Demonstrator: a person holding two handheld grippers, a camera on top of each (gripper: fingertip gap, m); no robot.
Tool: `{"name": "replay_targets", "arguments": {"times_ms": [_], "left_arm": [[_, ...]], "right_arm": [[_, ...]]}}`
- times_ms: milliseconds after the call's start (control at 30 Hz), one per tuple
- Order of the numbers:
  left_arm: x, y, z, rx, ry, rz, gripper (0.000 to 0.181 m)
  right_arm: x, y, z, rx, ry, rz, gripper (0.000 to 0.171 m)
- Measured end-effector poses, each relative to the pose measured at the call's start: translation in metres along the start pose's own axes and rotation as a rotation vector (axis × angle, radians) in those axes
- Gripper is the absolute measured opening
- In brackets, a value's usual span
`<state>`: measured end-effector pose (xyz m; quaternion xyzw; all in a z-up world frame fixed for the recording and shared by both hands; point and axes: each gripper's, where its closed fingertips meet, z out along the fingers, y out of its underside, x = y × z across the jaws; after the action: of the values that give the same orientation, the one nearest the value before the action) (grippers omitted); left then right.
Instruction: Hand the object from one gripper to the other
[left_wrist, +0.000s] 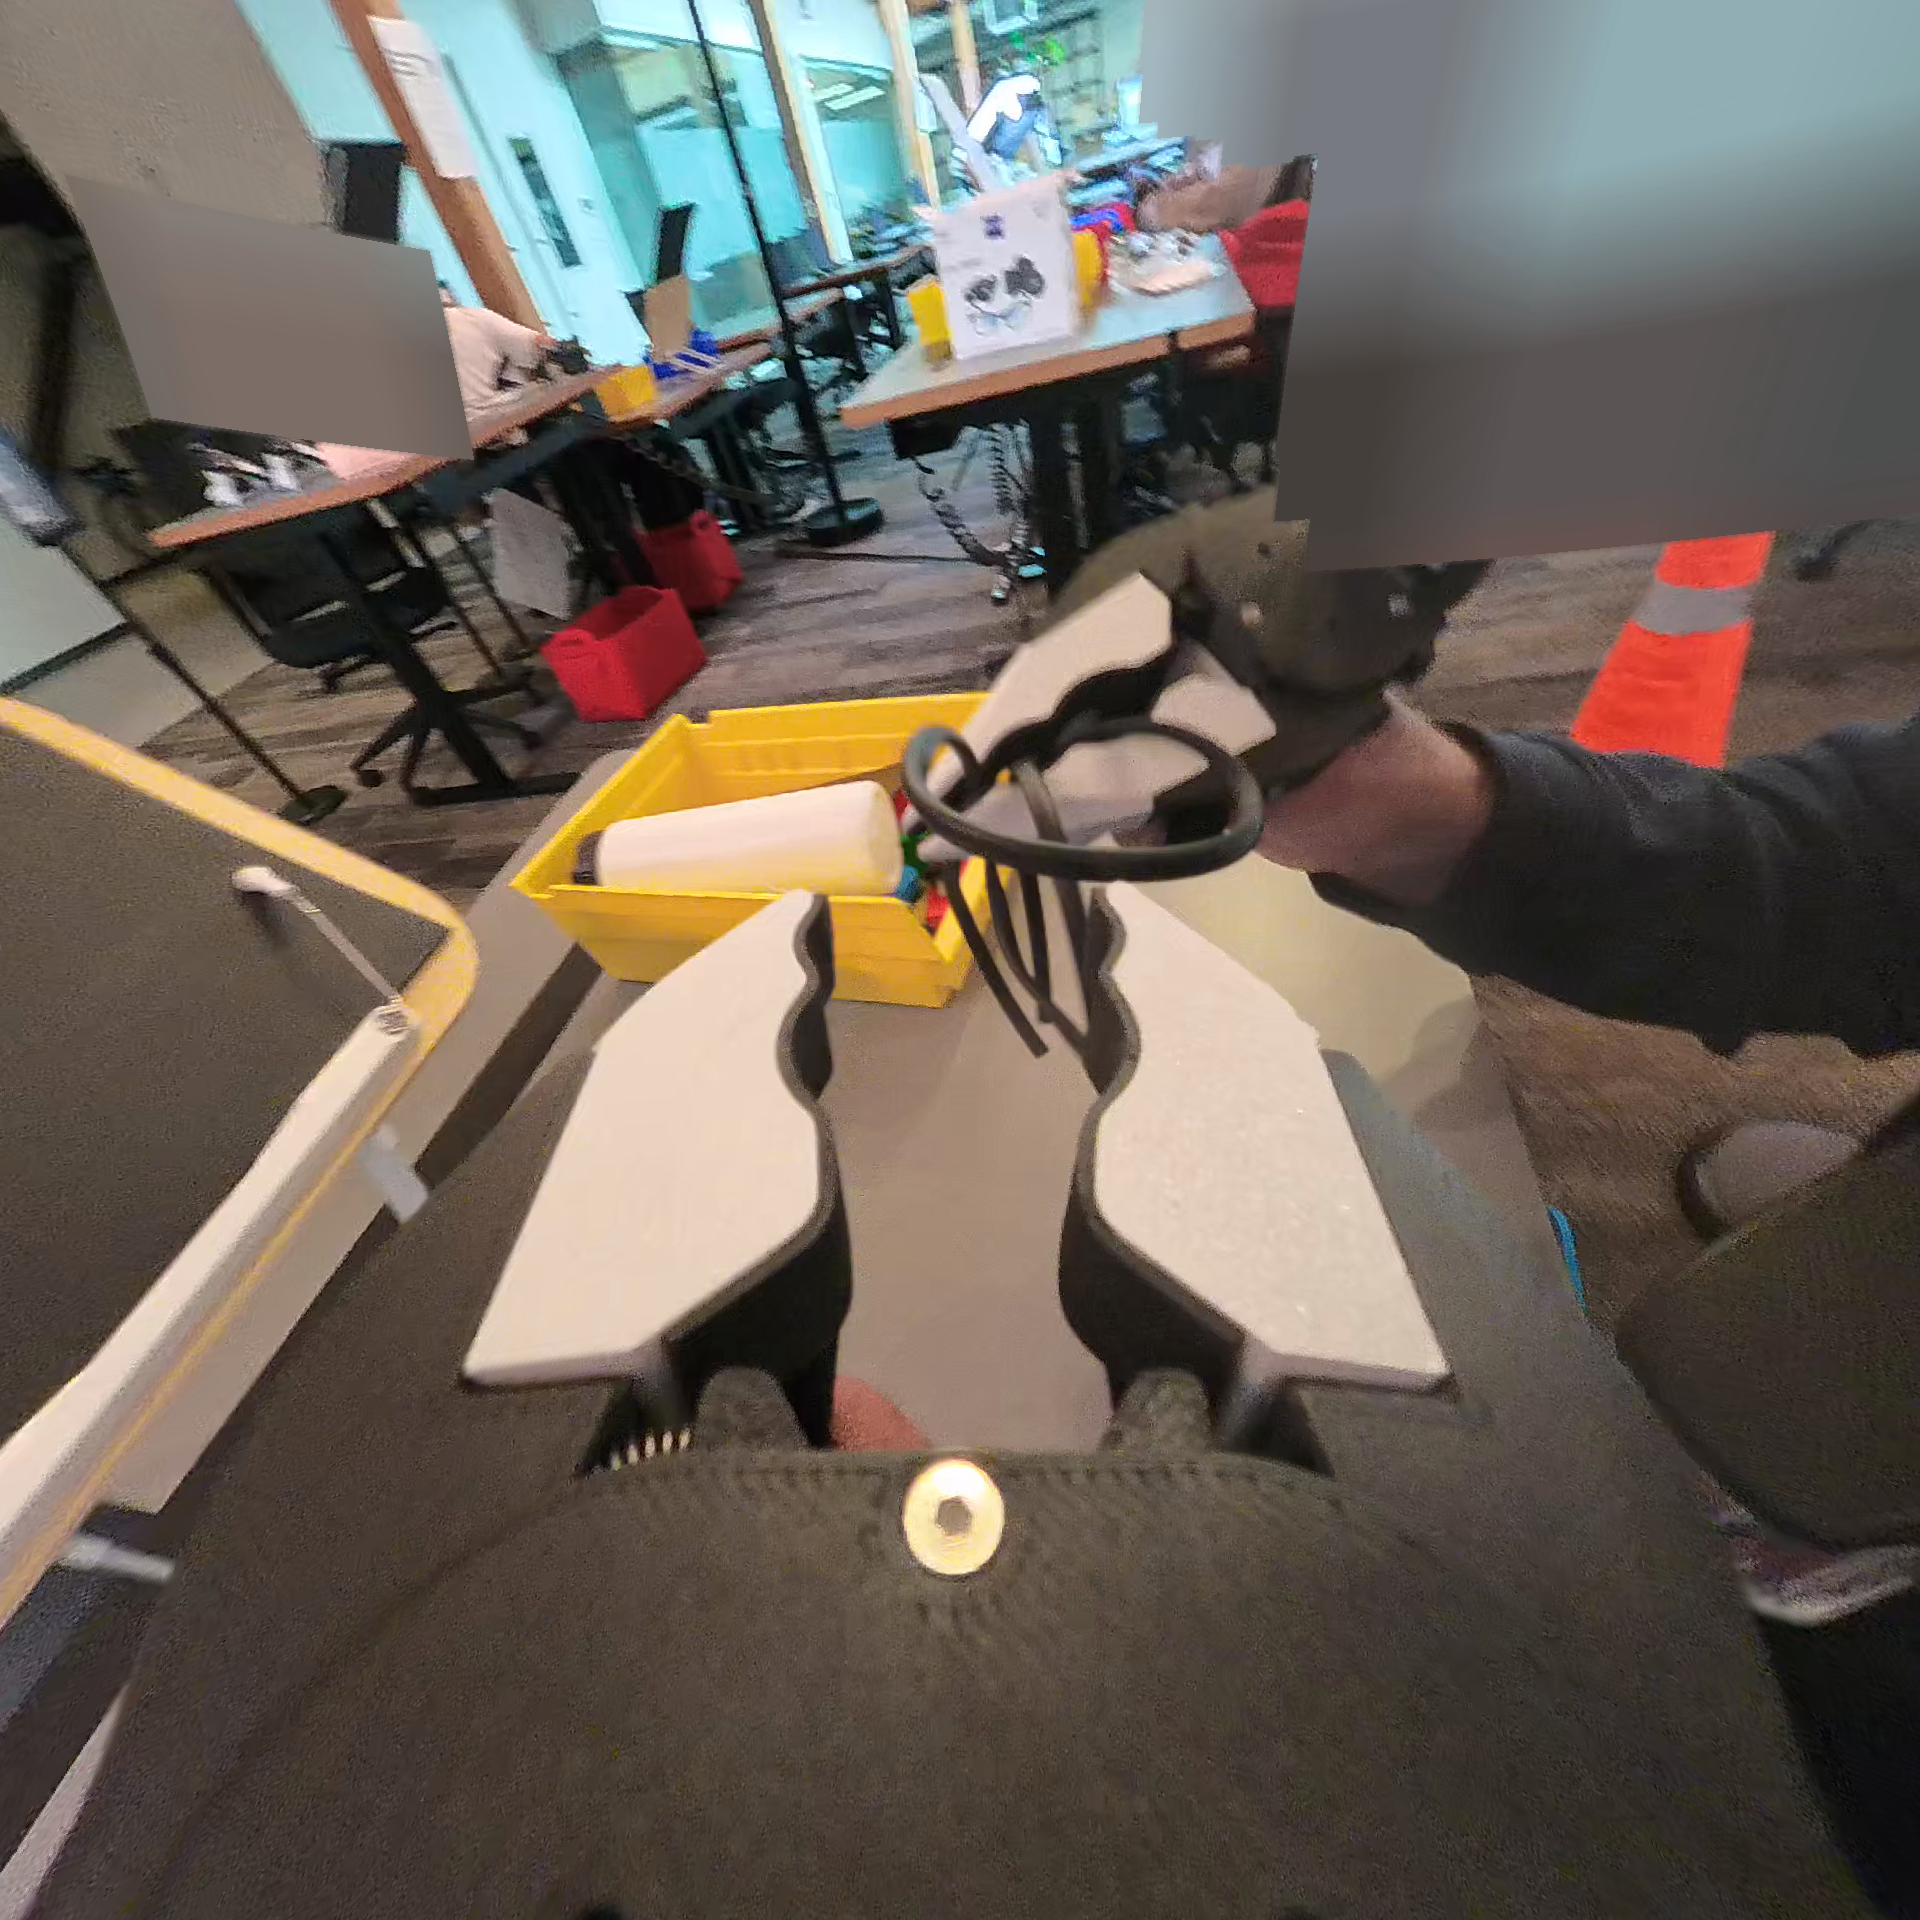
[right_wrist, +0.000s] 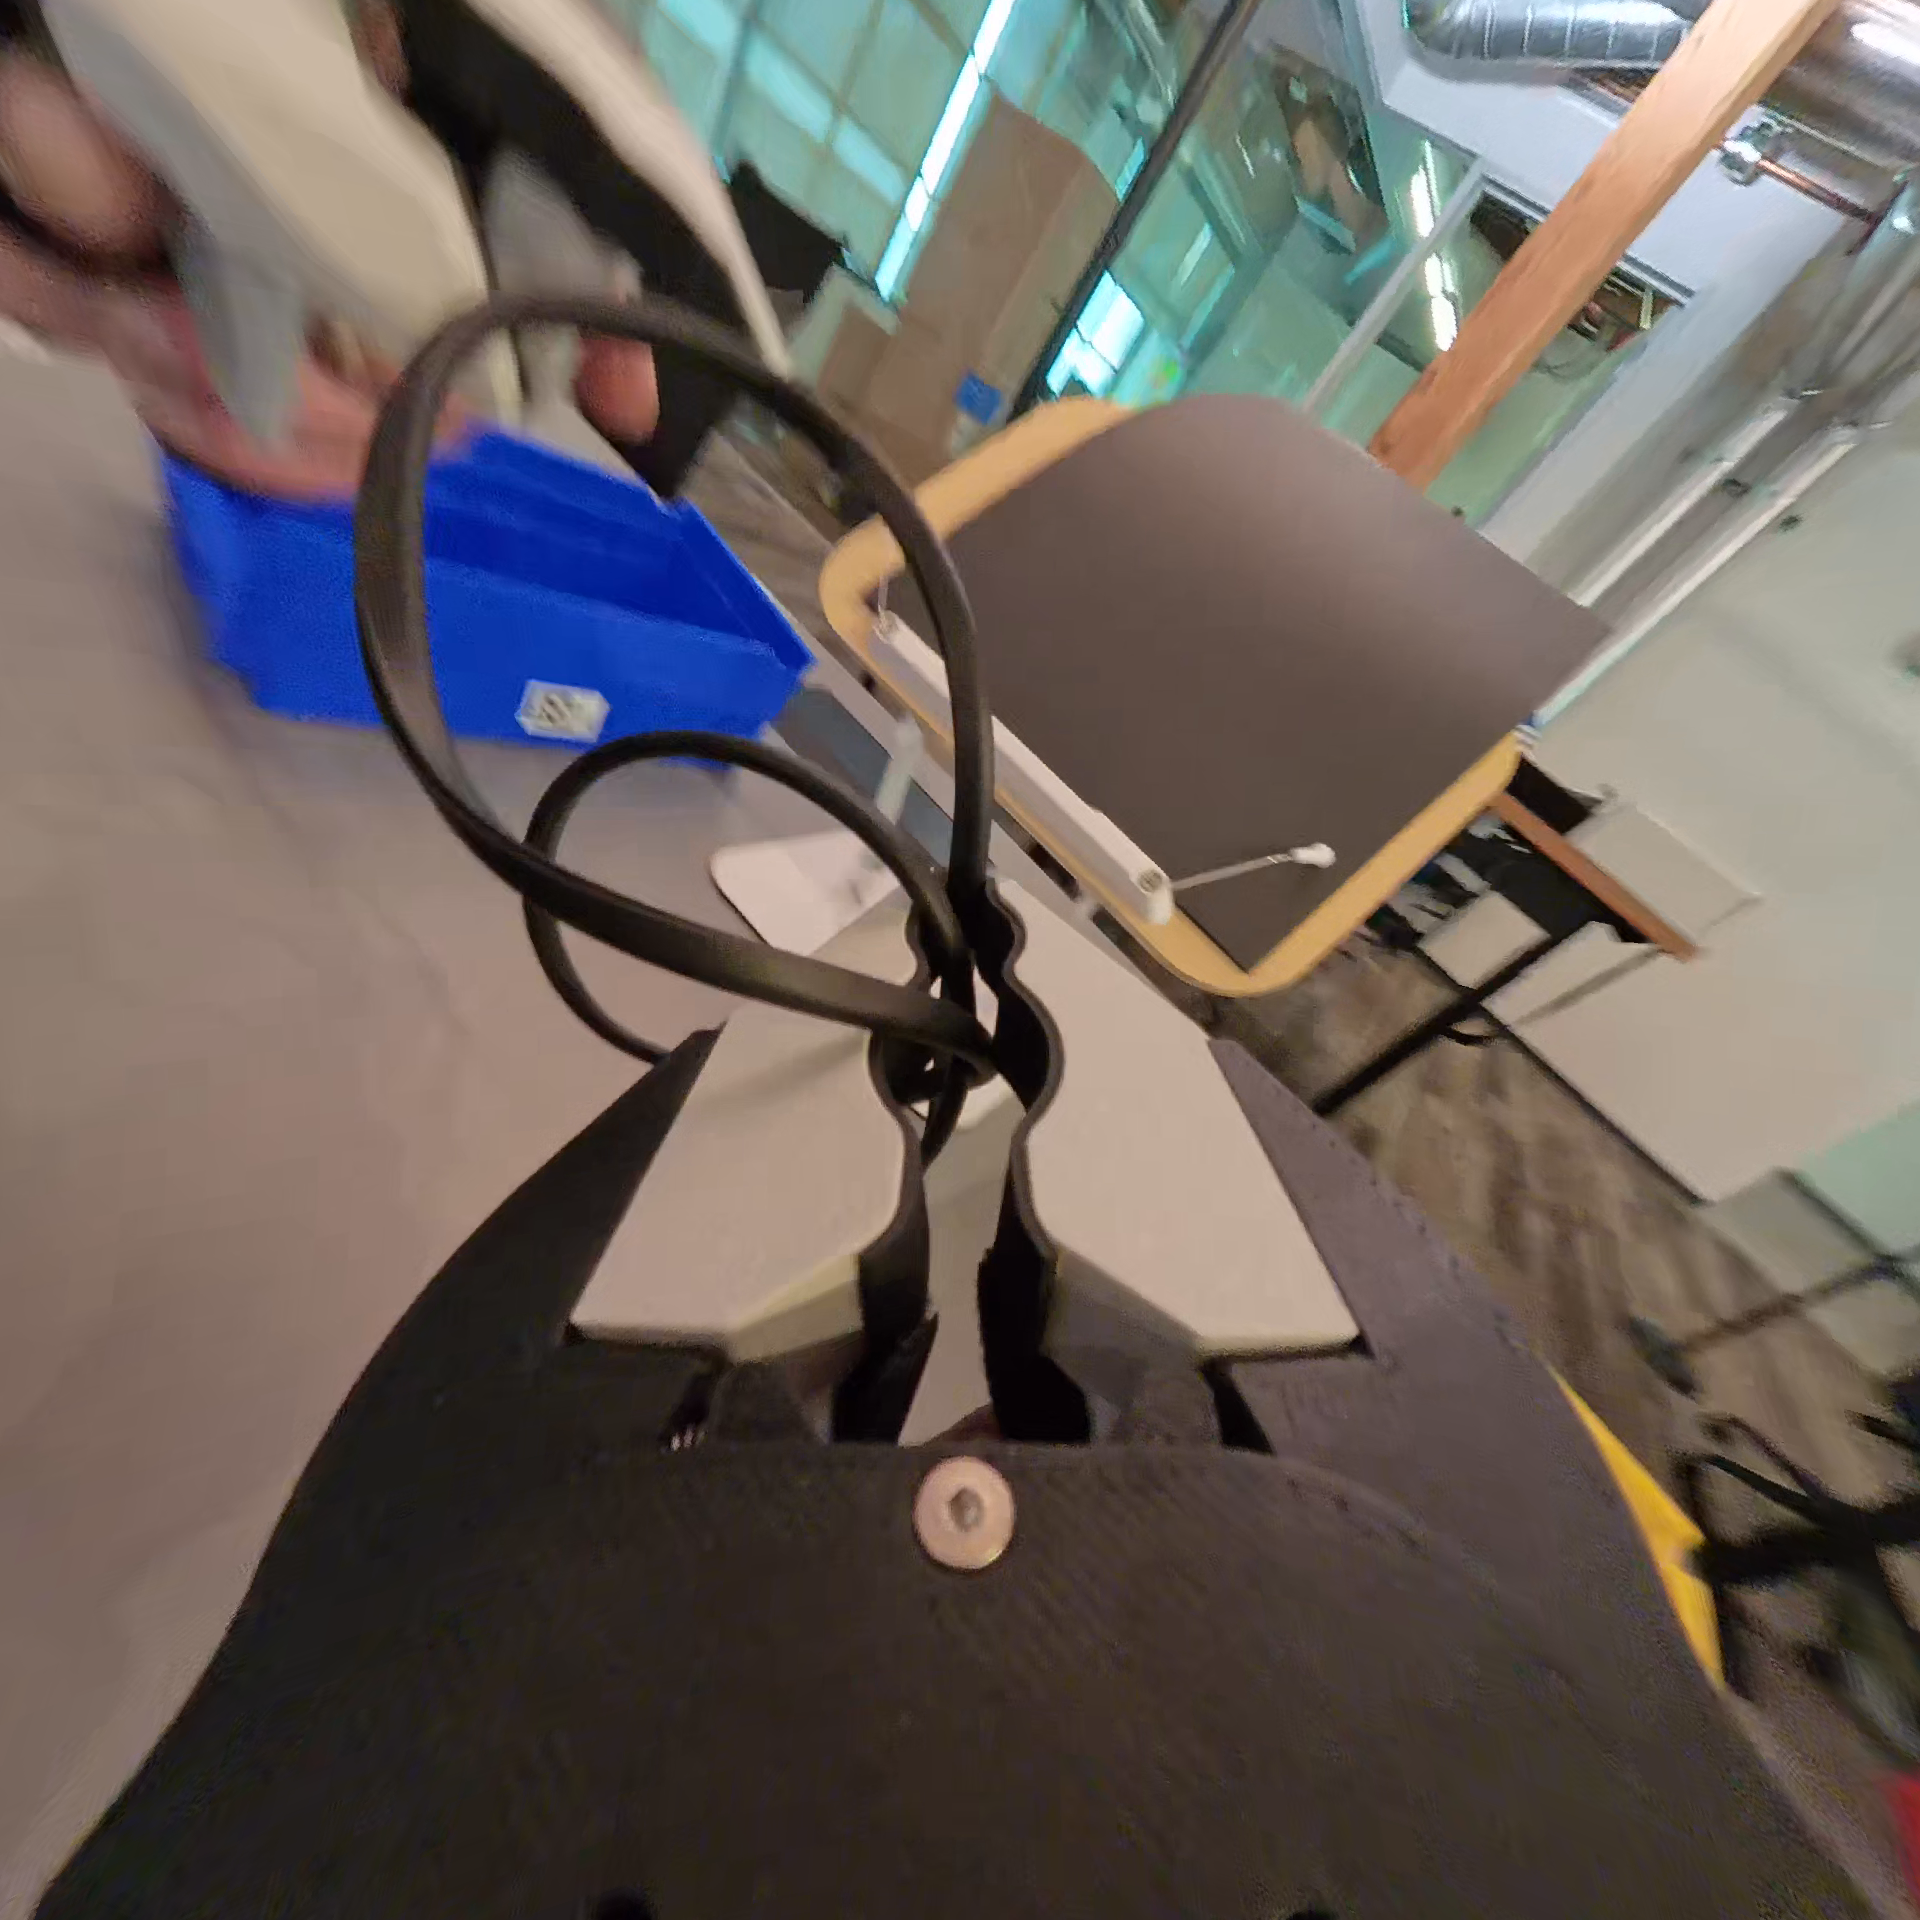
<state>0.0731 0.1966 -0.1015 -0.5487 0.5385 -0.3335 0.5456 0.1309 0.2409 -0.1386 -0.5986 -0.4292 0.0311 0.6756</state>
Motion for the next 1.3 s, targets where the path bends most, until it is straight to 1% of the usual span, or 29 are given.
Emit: {"name": "replay_targets", "arguments": {"times_ms": [33, 100, 167, 200, 267, 367, 433, 467, 500, 567, 600, 667, 700, 733, 900, 933, 1000, 1067, 1133, 1200, 1300], "left_arm": [[-0.004, -0.006, -0.006, 0.011, -0.034, -0.005, 0.049], [-0.007, -0.015, -0.011, -0.010, -0.092, 0.018, 0.062], [-0.004, -0.015, -0.004, -0.079, -0.118, 0.060, 0.078], [0.001, -0.013, 0.001, -0.112, -0.110, 0.063, 0.081], [0.008, 0.000, 0.016, -0.207, -0.106, 0.075, 0.089], [0.014, 0.035, 0.040, -0.369, -0.100, 0.093, 0.107], [0.018, 0.051, 0.054, -0.396, -0.077, 0.063, 0.107], [0.016, 0.058, 0.058, -0.414, -0.090, 0.066, 0.101], [0.013, 0.062, 0.062, -0.416, -0.103, 0.077, 0.091], [0.015, 0.062, 0.066, -0.374, -0.087, 0.053, 0.073], [0.014, 0.062, 0.066, -0.363, -0.090, 0.045, 0.059], [0.009, 0.060, 0.065, -0.332, -0.111, 0.057, 0.026], [0.008, 0.058, 0.064, -0.314, -0.112, 0.055, 0.012], [0.007, 0.058, 0.064, -0.307, -0.114, 0.050, 0.003], [0.004, 0.058, 0.062, -0.267, -0.119, 0.024, 0.001], [0.003, 0.058, 0.060, -0.250, -0.116, -0.006, 0.001], [-0.004, 0.055, 0.056, -0.196, -0.120, -0.089, 0.001], [-0.011, 0.051, 0.049, -0.133, -0.126, -0.166, 0.001], [-0.016, 0.049, 0.044, -0.095, -0.133, -0.213, 0.001], [-0.017, 0.047, 0.041, -0.076, -0.130, -0.225, 0.001], [-0.017, 0.042, 0.039, -0.044, -0.143, -0.228, 0.001]], "right_arm": [[0.000, 0.004, 0.002, -0.031, 0.018, -0.036, 0.001], [-0.001, 0.009, 0.006, -0.077, 0.048, -0.095, 0.001], [-0.002, 0.012, 0.010, -0.128, 0.084, -0.181, 0.001], [-0.004, 0.011, 0.012, -0.138, 0.092, -0.199, 0.001], [-0.003, 0.008, 0.013, -0.155, 0.124, -0.232, 0.001], [-0.006, -0.002, 0.013, -0.143, 0.140, -0.263, 0.001], [-0.010, -0.008, 0.013, -0.122, 0.132, -0.258, 0.001], [-0.011, -0.010, 0.013, -0.112, 0.128, -0.246, 0.001], [-0.009, -0.011, 0.012, -0.112, 0.131, -0.240, 0.000], [-0.007, -0.010, 0.011, -0.109, 0.127, -0.227, 0.001], [-0.007, -0.010, 0.010, -0.105, 0.120, -0.217, 0.001], [-0.009, -0.009, 0.010, -0.095, 0.104, -0.199, 0.001], [-0.010, -0.009, 0.010, -0.087, 0.091, -0.184, 0.001], [-0.011, -0.009, 0.010, -0.081, 0.078, -0.165, 0.001], [-0.015, -0.010, 0.011, -0.060, 0.016, -0.103, 0.002], [-0.014, -0.010, 0.010, -0.057, 0.007, -0.087, 0.006], [-0.011, -0.013, 0.006, -0.042, -0.003, -0.056, 0.028], [-0.011, -0.015, 0.000, -0.028, -0.024, -0.028, 0.041], [-0.016, -0.016, -0.002, -0.015, -0.065, 0.000, 0.063], [-0.023, -0.015, -0.002, -0.030, -0.105, 0.023, 0.089], [-0.030, -0.011, 0.003, -0.064, -0.098, -0.004, 0.125]]}}
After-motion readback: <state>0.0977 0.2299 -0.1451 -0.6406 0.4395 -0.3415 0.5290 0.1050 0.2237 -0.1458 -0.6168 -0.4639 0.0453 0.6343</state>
